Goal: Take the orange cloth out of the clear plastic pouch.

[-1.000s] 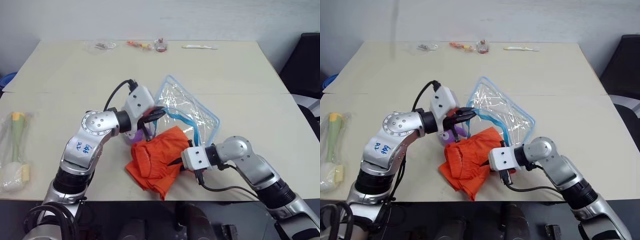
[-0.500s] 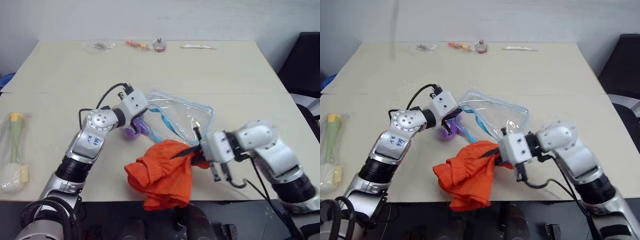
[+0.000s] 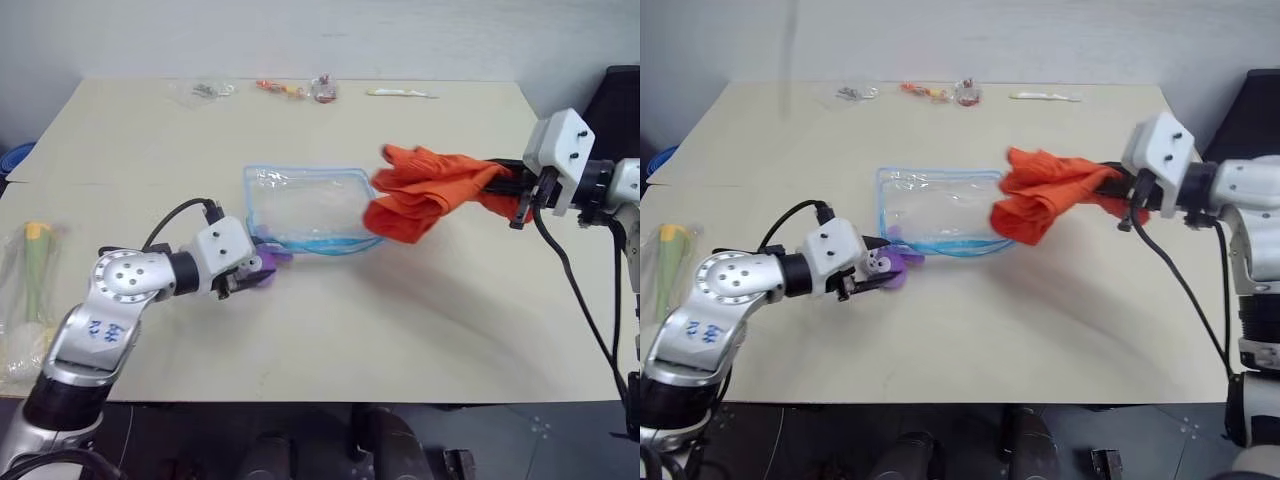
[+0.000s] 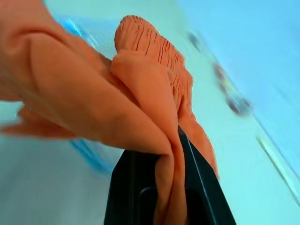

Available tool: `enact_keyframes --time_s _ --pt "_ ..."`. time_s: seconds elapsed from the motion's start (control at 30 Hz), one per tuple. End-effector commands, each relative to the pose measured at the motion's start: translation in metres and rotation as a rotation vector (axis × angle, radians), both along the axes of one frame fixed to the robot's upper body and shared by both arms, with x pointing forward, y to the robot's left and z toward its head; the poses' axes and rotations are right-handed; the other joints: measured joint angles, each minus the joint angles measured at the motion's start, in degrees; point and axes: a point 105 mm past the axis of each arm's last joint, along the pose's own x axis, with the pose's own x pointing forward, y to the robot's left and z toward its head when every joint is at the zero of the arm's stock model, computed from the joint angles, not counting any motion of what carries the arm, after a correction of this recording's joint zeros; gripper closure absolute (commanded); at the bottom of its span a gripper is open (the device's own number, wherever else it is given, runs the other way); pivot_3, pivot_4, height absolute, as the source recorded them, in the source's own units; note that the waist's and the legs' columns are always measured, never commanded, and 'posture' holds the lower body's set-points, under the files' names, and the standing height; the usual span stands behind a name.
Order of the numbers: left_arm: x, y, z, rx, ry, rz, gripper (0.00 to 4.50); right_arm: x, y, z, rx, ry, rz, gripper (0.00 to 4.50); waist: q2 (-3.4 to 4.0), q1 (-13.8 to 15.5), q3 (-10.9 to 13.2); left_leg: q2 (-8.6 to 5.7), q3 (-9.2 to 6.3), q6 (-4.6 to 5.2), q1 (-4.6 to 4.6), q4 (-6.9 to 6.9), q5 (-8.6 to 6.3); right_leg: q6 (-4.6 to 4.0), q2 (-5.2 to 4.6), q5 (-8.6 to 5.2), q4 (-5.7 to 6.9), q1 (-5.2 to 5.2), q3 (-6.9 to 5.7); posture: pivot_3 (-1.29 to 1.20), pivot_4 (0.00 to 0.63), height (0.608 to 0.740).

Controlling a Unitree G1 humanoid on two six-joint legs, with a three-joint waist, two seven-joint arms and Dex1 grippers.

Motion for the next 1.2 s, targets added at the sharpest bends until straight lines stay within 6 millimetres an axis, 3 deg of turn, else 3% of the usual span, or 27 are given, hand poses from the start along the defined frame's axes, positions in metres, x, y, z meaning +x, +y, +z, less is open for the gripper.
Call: enact_keyframes --time_s 0.03,0.2,0.4,0.53,0.73,0.87,1.03,1.2 --pt "-0.026 0.008 0.028 -0.028 -0.032 -0.097 1.52 -0.004 -0.023 -0.015 -0.096 -0.09 -0.079 4.5 0.0 -0.1 0.0 0.05 0.0 0.0 0.0 -0.04 0.0 0.0 0.03 0.0 -0.03 -0.01 -0.04 0.0 0.15 0.74" --pt "-0.052 0.018 0.054 -0.168 0.025 -0.185 1.52 -0.014 -0.041 -0.071 -0.242 -0.106 -0.155 4.5 0.08 -0.1 0.0 0.08 0.08 -0.01 0.0 -0.05 0.0 -0.01 0.01 -0.01 0.0 0.05 -0.02 0.0 0.15 0.74" --pt "-0.086 0.021 0.077 -0.266 0.214 -0.309 1.52 -0.027 -0.071 -0.114 -0.323 -0.089 -0.266 4.5 0.08 -0.4 0.0 0.1 0.16 -0.04 -0.01 -0.05 0.0 -0.01 0.04 -0.01 0.05 0.09 0.1 0.0 0.15 0.74" --pt "-0.097 0.026 0.074 -0.225 0.269 -0.324 1.48 -0.037 -0.08 -0.127 -0.33 -0.056 -0.274 3.38 0.12 -0.6 0.0 0.09 0.16 -0.05 0.01 -0.05 0.0 -0.02 0.07 -0.01 0.02 0.12 0.13 0.0 0.15 0.74" --pt "-0.102 0.032 0.068 -0.193 0.28 -0.314 1.48 -0.051 -0.09 -0.129 -0.327 -0.013 -0.263 1.26 0.15 -1.1 0.0 0.11 0.15 -0.11 0.02 -0.1 0.0 -0.05 0.17 -0.04 0.0 0.15 0.16 0.0 0.15 0.74" --pt "-0.099 0.041 0.064 -0.182 0.279 -0.269 1.48 -0.077 -0.092 -0.12 -0.192 0.161 -0.233 0.02 0.17 -1.2 0.0 0.12 0.12 -0.11 0.04 -0.17 0.0 -0.07 0.2 -0.05 -0.02 0.17 0.16 0.0 0.15 0.74" --pt "-0.102 0.069 0.058 -0.18 0.298 -0.162 1.48 -0.117 -0.146 -0.09 0.05 0.461 -0.419 0.02 0.39 -1.3 0.1 0.12 0.23 -0.1 0.04 -0.21 -0.01 -0.06 0.23 -0.04 -0.1 0.15 0.2 0.0 0.15 0.74" --pt "-0.105 0.079 0.053 -0.17 0.287 -0.113 1.48 -0.138 -0.188 -0.08 0.18 0.527 -0.572 0.02 0.23 -1.5 0.0 0.19 0.24 -0.08 0.08 -0.36 -0.03 -0.09 0.34 -0.05 -0.2 0.18 0.2 0.0 0.15 0.74"
